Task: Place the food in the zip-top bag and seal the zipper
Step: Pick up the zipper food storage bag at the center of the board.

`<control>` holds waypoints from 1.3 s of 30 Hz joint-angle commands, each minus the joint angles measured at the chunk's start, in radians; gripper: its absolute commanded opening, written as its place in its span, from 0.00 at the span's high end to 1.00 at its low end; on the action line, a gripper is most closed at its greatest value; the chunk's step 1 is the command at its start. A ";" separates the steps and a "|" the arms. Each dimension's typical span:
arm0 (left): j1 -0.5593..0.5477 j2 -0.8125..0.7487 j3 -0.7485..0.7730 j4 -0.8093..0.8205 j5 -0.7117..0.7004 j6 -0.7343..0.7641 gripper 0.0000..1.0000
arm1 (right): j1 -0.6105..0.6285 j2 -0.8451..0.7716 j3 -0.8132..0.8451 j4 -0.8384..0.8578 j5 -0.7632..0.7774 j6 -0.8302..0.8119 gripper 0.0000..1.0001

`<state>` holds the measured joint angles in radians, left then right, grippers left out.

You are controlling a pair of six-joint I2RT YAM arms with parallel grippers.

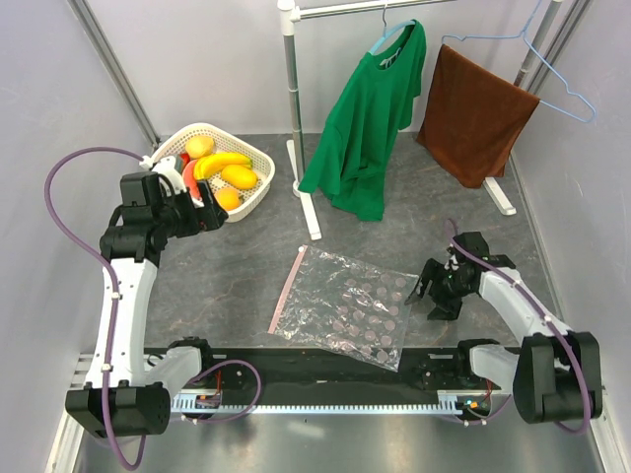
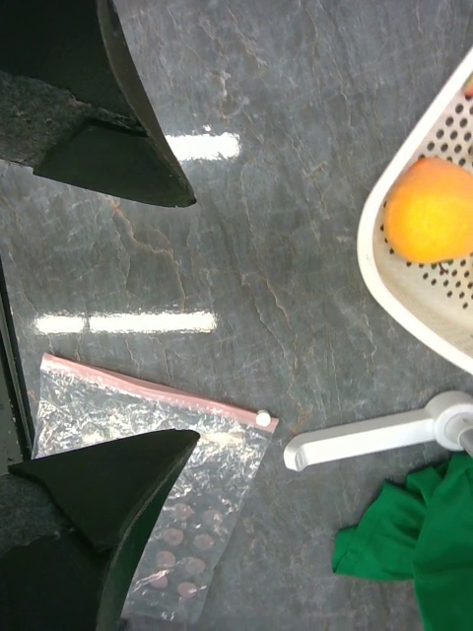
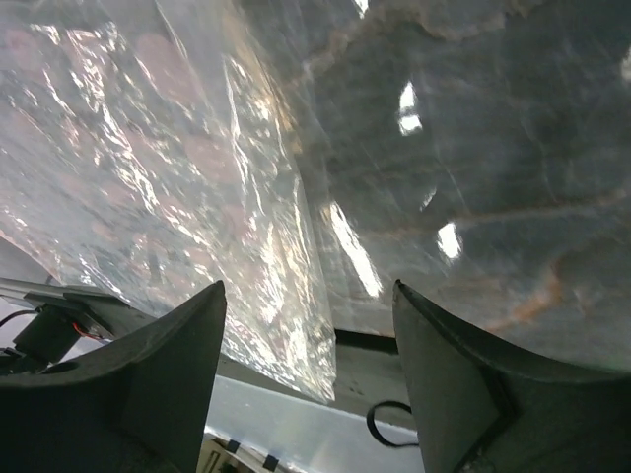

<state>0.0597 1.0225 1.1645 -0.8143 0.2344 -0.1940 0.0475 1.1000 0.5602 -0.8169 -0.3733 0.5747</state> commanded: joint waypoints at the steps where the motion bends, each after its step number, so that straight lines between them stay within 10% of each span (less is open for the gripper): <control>1: 0.003 -0.012 -0.015 0.059 0.106 0.024 0.00 | 0.031 0.070 0.006 0.174 -0.039 0.050 0.26; 13: 0.003 -0.104 -0.132 0.124 0.530 0.149 0.00 | 0.066 0.349 0.294 0.167 0.029 -0.122 1.00; 32: -0.049 0.067 -0.572 0.624 0.787 -0.358 0.15 | 0.065 0.753 0.874 0.200 0.109 -0.844 0.94; 35: -0.050 0.062 -0.571 0.665 0.776 -0.395 0.16 | 0.061 0.768 0.934 0.203 0.154 -0.871 0.71; 36: -0.049 0.054 -0.565 0.668 0.775 -0.404 0.15 | 0.057 0.765 0.948 0.161 0.140 -0.894 0.46; 39: -0.049 -0.008 -0.551 0.664 0.764 -0.404 0.12 | 0.009 0.668 0.922 0.134 0.068 -0.894 0.31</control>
<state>0.0109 1.0859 0.5861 -0.2310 0.9775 -0.5377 0.1043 1.8622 1.4601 -0.6537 -0.2573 -0.2405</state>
